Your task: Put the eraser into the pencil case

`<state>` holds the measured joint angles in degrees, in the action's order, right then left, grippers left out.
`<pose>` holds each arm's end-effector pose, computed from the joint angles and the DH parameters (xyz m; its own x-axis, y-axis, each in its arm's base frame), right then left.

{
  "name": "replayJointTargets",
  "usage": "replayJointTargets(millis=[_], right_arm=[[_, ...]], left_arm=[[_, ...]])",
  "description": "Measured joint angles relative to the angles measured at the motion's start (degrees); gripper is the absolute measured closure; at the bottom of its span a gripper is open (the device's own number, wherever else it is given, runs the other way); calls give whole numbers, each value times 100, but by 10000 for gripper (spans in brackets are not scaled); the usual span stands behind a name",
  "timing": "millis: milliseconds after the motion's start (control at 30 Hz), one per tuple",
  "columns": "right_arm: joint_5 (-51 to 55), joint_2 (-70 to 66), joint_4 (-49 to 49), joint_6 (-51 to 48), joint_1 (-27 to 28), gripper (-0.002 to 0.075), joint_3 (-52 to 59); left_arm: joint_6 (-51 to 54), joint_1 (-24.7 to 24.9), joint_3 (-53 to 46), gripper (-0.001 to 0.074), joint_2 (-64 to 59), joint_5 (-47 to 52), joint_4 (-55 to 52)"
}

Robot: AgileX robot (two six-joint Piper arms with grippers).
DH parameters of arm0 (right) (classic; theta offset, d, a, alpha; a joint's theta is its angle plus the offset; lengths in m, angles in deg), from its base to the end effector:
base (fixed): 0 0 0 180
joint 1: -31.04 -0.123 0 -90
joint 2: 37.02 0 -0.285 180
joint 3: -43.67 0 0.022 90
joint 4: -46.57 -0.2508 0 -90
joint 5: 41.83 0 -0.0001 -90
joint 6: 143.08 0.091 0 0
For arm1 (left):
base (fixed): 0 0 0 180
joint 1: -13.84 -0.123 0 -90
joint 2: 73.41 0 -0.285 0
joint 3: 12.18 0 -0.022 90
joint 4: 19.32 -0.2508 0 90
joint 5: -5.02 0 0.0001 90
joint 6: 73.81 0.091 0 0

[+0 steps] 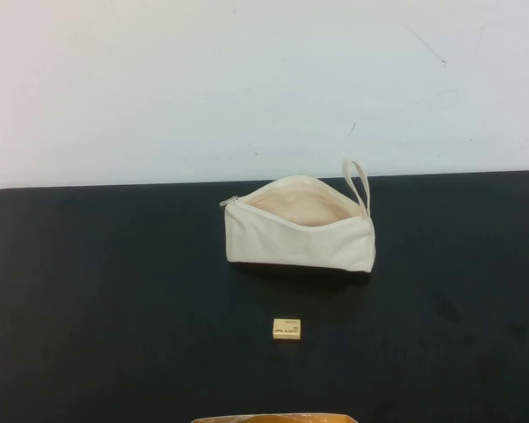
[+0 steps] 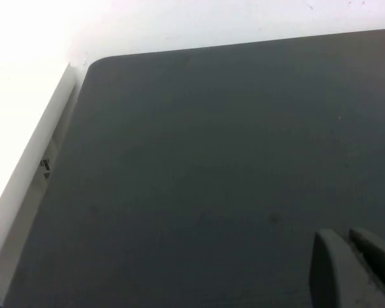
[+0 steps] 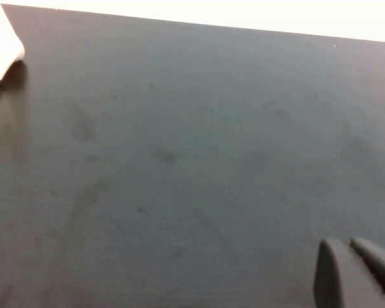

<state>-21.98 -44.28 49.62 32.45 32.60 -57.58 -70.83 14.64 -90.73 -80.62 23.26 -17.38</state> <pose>0.0534 -0.0031 0.1735 -0.2762 -0.1202 -0.9535 0.0094 0.9918 -0.1278 0.0540 -0.0017 0.1772 -0.2412 0.0232 -0.9702 0.0290 0.9994 0.0167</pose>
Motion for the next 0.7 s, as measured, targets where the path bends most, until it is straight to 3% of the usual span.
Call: replayJointTargets(millis=[233,567,700], right_arm=[[0,0,0,0,0,727,0],[0,0,0,0,0,727,0],[0,0,0,0,0,727,0]], left_arm=[[-72,0,0,736,0,-55,531],[-466,0,-11,736,0,-533,4738],[-466,0,-11,736,0,-678,5316]])
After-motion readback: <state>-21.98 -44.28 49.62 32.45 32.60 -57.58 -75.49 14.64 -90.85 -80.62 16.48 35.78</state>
